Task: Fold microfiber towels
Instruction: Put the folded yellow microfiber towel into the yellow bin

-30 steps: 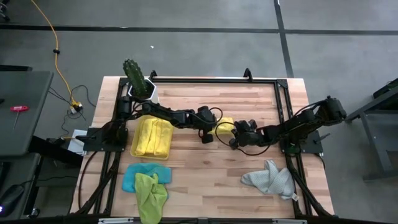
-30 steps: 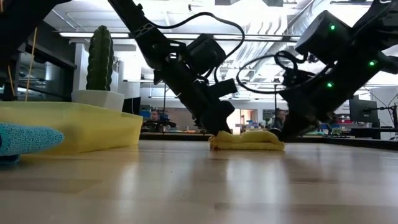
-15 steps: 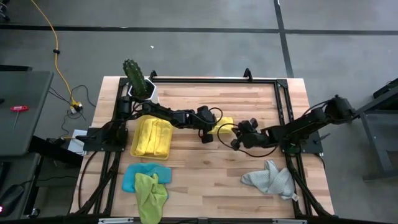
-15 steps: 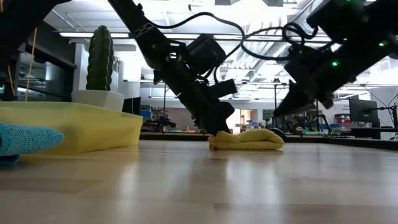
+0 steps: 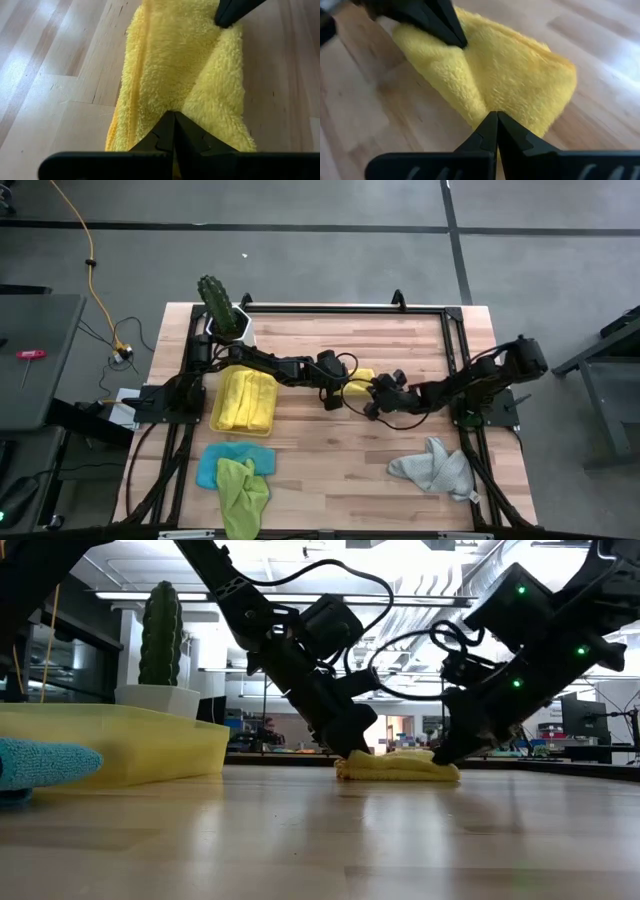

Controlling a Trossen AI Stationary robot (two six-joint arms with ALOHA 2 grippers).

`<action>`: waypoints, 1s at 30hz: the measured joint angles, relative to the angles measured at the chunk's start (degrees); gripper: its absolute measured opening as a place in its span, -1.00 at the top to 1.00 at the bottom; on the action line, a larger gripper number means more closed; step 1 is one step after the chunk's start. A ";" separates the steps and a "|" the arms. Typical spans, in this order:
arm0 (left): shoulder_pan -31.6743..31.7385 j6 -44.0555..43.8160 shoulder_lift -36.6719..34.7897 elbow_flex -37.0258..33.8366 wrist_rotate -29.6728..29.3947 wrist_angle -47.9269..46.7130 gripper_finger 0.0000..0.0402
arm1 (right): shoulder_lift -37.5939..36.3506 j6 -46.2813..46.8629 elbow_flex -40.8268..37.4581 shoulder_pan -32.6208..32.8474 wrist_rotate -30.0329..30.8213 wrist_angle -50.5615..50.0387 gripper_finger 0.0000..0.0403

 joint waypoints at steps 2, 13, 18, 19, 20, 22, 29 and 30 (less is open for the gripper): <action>0.01 0.01 0.00 0.00 0.00 0.00 0.98 | 0.00 1.27 0.00 0.48 0.09 -2.12 1.00; 0.00 0.79 0.00 0.00 -0.02 0.01 0.98 | -3.27 1.38 0.07 0.74 1.06 -8.05 1.00; 0.02 1.06 0.00 0.00 -0.10 0.00 0.98 | -10.46 2.24 0.02 1.68 4.82 -14.11 1.00; 0.02 1.06 0.00 0.00 -0.10 0.00 0.98 | -11.93 3.07 0.02 1.97 5.39 -15.09 1.00; 0.02 1.06 0.00 0.00 -0.10 0.00 0.98 | -13.40 3.63 0.02 2.22 5.58 -16.03 1.00; 0.02 1.06 0.00 0.00 -0.12 0.00 0.98 | -15.92 5.11 0.00 2.78 5.75 -17.48 1.00; 0.02 1.06 0.00 0.02 -0.29 0.00 0.98 | -19.85 6.36 0.00 4.32 9.20 -18.11 1.00; 0.02 1.06 0.00 0.02 -0.29 0.00 0.98 | -19.88 6.35 0.00 4.40 10.09 -17.89 1.00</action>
